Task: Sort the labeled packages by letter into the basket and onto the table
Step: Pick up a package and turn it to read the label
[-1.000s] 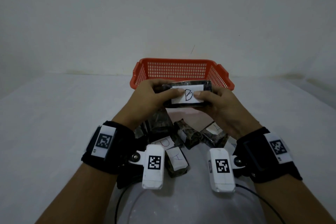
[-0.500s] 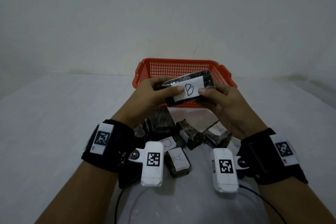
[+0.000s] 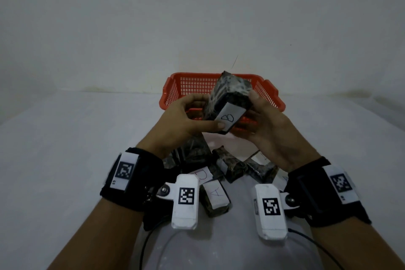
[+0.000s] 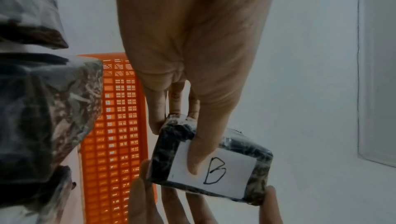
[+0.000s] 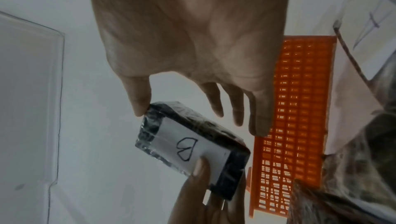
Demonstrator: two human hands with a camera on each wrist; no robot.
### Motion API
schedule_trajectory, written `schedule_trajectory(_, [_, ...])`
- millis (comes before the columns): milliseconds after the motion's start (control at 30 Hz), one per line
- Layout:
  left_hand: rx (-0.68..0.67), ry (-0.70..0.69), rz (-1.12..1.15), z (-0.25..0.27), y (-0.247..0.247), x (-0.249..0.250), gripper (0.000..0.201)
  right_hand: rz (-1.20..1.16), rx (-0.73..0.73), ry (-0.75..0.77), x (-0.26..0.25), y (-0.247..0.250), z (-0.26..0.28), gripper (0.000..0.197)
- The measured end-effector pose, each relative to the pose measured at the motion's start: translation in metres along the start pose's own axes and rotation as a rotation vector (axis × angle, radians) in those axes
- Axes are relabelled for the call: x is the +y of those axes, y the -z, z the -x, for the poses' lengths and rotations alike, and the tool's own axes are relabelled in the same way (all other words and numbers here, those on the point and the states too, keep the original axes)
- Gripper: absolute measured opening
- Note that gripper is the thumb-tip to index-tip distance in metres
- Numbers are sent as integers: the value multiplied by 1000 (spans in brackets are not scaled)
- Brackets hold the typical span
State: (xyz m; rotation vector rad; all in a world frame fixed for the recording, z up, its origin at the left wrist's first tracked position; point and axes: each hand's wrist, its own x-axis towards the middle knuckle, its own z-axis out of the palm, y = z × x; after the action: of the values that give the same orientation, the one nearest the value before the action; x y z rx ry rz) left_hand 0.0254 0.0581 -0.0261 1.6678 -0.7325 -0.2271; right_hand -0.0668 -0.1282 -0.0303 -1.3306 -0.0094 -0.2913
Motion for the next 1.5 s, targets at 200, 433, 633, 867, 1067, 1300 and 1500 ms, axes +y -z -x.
schedule_trajectory(200, [-30,-27,-20,-1,-3,-1,66,-32,-4,-114,-1,2,0,49])
schedule_trajectory(433, [-186,64,72,1,-10,7,70,116,-34,39,7,11,-9,35])
schedule_trajectory(633, [-83,3,38,4,-16,8,28,219,-92,25,13,9,-9,30])
schedule_trajectory(867, [-145,-27,47,6,-11,12,33,187,-82,52,10,8,-7,55])
schedule_trajectory(1067, [-172,47,138,3,-10,9,36,181,-140,22,11,11,-9,41])
schedule_trajectory(1300, [-190,-5,105,3,-5,10,32,200,-155,74,10,13,-8,49])
schedule_trajectory(1500, [-71,-27,38,1,-1,6,64,174,-123,9,4,6,-2,49])
